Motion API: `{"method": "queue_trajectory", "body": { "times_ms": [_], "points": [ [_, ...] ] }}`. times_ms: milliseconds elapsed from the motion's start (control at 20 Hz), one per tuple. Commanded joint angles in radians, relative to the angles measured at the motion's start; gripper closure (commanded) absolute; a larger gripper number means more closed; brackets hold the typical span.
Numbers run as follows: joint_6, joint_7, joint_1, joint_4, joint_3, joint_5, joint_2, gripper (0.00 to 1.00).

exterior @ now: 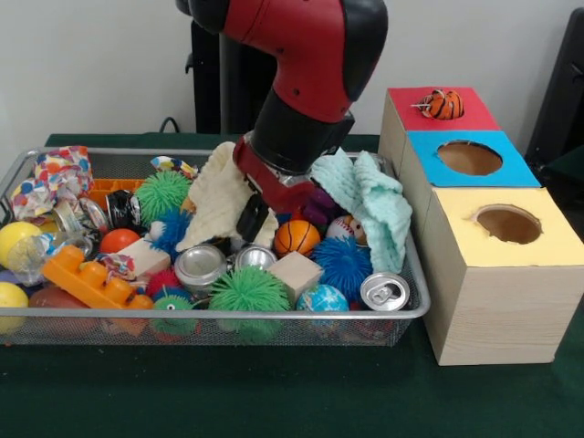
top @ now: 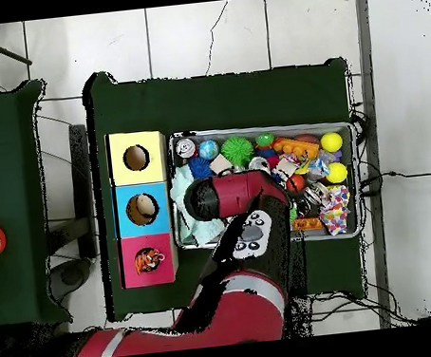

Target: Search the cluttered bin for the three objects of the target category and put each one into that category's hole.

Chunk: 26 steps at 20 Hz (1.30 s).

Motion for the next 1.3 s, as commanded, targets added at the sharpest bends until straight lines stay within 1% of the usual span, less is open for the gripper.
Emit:
{"method": "queue_trajectory", "body": {
  "times_ms": [50,100,150,250,350,400,450,550,650,800,850,950,1100,1300],
  "points": [
    [-0.182,-0.015,-0.006,-0.116,0.073,-0.083,0.190,1.00],
    [-0.220,0.031,0.007,-0.107,0.063,-0.071,0.211,1.00],
    [-0.265,0.080,0.034,-0.123,0.025,-0.063,0.246,1.00],
    [-0.346,0.124,0.055,-0.142,-0.004,-0.041,0.308,1.00],
    [-0.439,0.154,0.084,-0.162,-0.051,-0.007,0.374,1.00],
    [-0.486,0.176,0.118,-0.174,-0.104,0.022,0.415,1.00],
    [-0.505,0.180,0.139,-0.190,-0.142,0.046,0.447,1.00],
    [-0.539,0.174,0.157,-0.195,-0.173,0.090,0.489,1.00],
    [-0.581,0.183,0.212,-0.212,-0.269,0.172,0.570,1.00],
    [-0.628,0.143,0.254,-0.225,-0.346,0.284,0.659,1.00],
    [-0.661,0.143,0.278,-0.218,-0.381,0.346,0.691,1.00],
    [-0.636,0.112,0.267,-0.210,-0.356,0.336,0.672,1.00],
    [-0.622,0.070,0.196,-0.198,-0.248,0.273,0.615,1.00],
    [-0.607,0.057,0.169,-0.200,-0.218,0.256,0.609,1.00]
  ]
}}
